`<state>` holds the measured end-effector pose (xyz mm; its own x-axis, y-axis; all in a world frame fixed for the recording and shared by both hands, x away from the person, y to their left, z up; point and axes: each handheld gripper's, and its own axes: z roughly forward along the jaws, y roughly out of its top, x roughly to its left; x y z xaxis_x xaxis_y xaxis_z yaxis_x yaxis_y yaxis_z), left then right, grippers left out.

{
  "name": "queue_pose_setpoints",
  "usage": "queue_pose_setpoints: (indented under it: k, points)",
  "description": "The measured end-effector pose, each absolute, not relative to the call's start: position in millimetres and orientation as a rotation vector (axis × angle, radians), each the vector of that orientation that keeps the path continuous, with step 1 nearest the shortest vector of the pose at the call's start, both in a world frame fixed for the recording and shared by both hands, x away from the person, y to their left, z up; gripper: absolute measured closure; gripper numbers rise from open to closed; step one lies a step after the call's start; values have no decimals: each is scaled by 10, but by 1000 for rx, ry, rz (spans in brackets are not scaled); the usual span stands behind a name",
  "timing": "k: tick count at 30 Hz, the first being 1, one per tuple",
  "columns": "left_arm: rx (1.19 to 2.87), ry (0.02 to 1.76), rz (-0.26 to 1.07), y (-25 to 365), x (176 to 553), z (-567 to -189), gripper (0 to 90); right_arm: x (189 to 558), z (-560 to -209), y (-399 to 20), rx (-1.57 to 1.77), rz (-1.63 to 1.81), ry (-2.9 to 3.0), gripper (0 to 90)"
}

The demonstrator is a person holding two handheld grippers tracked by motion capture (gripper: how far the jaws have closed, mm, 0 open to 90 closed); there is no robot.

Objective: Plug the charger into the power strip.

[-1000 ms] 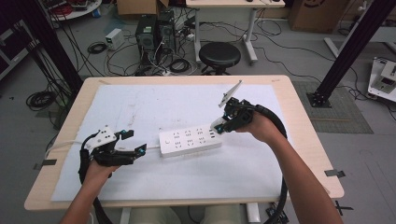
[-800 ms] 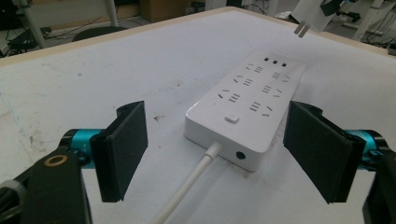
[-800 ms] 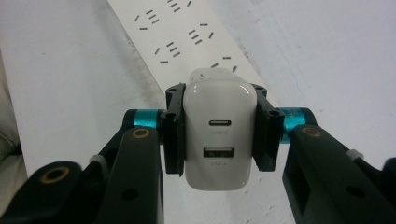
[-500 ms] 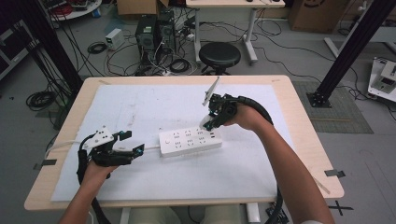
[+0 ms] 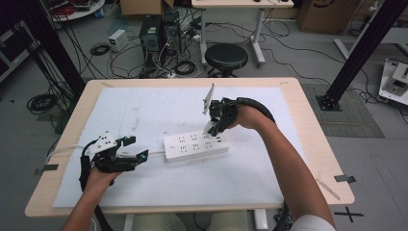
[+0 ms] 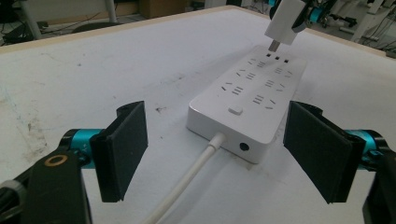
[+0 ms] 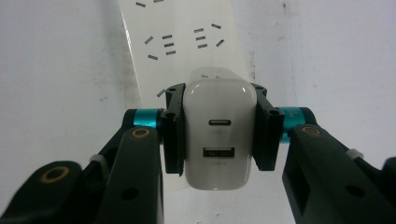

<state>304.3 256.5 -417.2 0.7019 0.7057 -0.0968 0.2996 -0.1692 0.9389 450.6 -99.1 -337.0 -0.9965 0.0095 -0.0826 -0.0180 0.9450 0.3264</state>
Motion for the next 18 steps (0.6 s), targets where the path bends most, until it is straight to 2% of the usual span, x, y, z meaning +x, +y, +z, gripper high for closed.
queue_pose_setpoints:
  k: [18]
  points:
    - [1748, 810, 433, 2589, 3068, -4188, 219, 4589, -3502, -775, -158, 380, 3035, 634]
